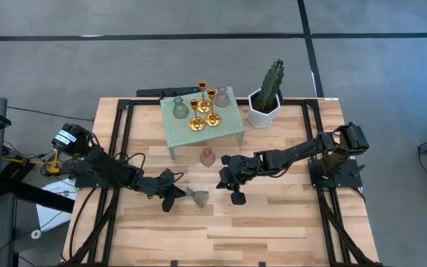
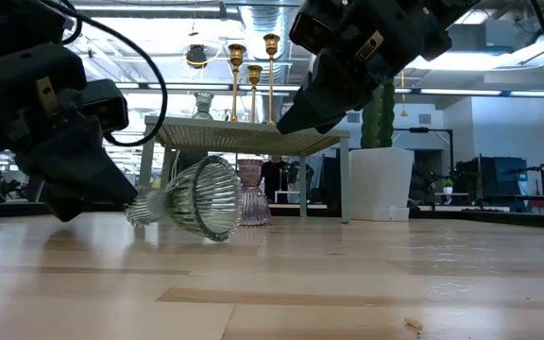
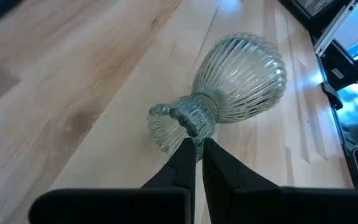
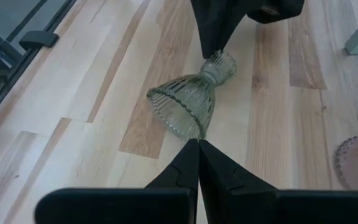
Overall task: Pick & Place candle stick holders
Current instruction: Put the green glass candle holder on the shelf
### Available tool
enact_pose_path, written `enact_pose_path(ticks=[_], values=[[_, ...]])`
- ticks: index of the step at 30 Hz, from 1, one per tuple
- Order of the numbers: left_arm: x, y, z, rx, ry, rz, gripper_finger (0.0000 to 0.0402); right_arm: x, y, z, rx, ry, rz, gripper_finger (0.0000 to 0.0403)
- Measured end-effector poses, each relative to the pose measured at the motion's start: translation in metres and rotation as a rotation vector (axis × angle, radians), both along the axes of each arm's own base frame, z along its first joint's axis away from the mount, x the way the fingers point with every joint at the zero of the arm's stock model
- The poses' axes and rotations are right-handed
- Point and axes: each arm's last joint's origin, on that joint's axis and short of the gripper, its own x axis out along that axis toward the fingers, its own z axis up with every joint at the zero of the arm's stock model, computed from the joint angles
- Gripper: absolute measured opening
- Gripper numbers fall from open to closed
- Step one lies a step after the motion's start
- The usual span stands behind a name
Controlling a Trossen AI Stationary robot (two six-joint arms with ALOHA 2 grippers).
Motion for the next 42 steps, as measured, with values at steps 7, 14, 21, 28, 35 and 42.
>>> enact_pose_path(ticks=[7,14,21,28,35,42], values=[[0.014,-0.008,0.017,0.056,-0.064,-0.051,0.0009,-0.001,0.000,-0.001,-0.003,0.016,0.000,0.0000],[0.029,-0.015,0.024,0.197,0.145,-0.077,0.0008,-0.002,0.000,-0.003,-0.005,0.038,0.000,0.0000],[0.034,-0.019,0.063,0.388,0.192,-0.093,0.0004,-0.003,0.000,-0.004,-0.007,0.048,0.000,0.0000],[0.014,-0.013,0.098,0.454,0.131,0.001,0.0000,-0.005,0.001,-0.005,-0.011,0.072,0.004,0.0000],[0.005,-0.006,0.098,0.509,0.191,0.034,0.0003,-0.006,0.001,-0.007,-0.016,0.094,0.006,0.0000],[0.006,-0.007,0.095,0.508,0.206,0.038,0.0002,-0.006,0.001,-0.007,-0.015,0.093,0.006,0.0000]])
